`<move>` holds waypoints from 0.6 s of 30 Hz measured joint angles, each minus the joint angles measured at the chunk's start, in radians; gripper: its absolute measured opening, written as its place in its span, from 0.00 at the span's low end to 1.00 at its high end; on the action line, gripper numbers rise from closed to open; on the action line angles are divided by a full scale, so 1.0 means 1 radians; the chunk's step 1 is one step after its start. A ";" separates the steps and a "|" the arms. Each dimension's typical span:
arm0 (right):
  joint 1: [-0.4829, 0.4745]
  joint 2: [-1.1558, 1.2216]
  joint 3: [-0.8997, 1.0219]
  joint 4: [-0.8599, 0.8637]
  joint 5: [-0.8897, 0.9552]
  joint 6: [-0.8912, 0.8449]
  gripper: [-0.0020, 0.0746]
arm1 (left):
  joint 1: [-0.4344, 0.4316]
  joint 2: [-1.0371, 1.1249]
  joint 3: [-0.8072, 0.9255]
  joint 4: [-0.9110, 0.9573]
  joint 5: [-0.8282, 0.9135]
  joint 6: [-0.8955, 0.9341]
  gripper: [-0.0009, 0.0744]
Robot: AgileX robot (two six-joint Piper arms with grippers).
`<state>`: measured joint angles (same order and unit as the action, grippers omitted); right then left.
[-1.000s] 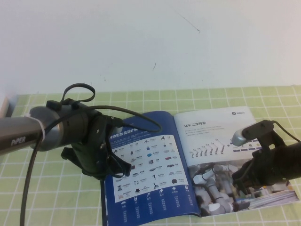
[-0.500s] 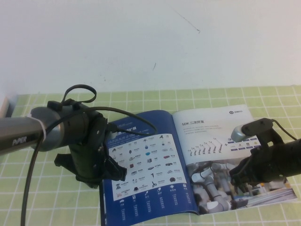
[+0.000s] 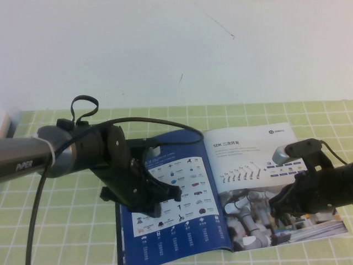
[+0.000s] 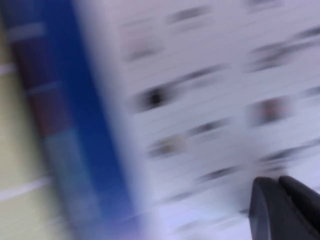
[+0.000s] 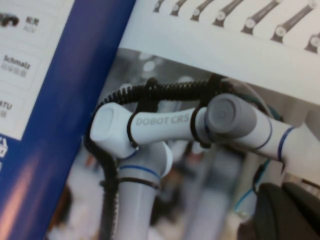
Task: Close book
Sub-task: 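Close the open booklet and leave it lying on the table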
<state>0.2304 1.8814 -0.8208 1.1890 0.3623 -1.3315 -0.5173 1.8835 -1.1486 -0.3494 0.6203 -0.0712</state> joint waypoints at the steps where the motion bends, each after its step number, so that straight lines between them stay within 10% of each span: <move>1: 0.000 0.000 0.000 0.008 0.002 0.000 0.02 | 0.000 0.000 0.000 -0.077 -0.011 0.046 0.01; 7: -0.002 -0.006 0.000 0.011 0.003 0.000 0.02 | 0.002 0.002 -0.013 -0.209 -0.019 0.211 0.01; 18: 0.000 -0.118 0.010 -0.179 -0.049 0.039 0.02 | 0.010 -0.093 -0.017 0.349 0.073 -0.116 0.01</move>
<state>0.2299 1.7633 -0.8105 1.0096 0.3133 -1.2923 -0.5071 1.7906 -1.1657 0.0000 0.6929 -0.1872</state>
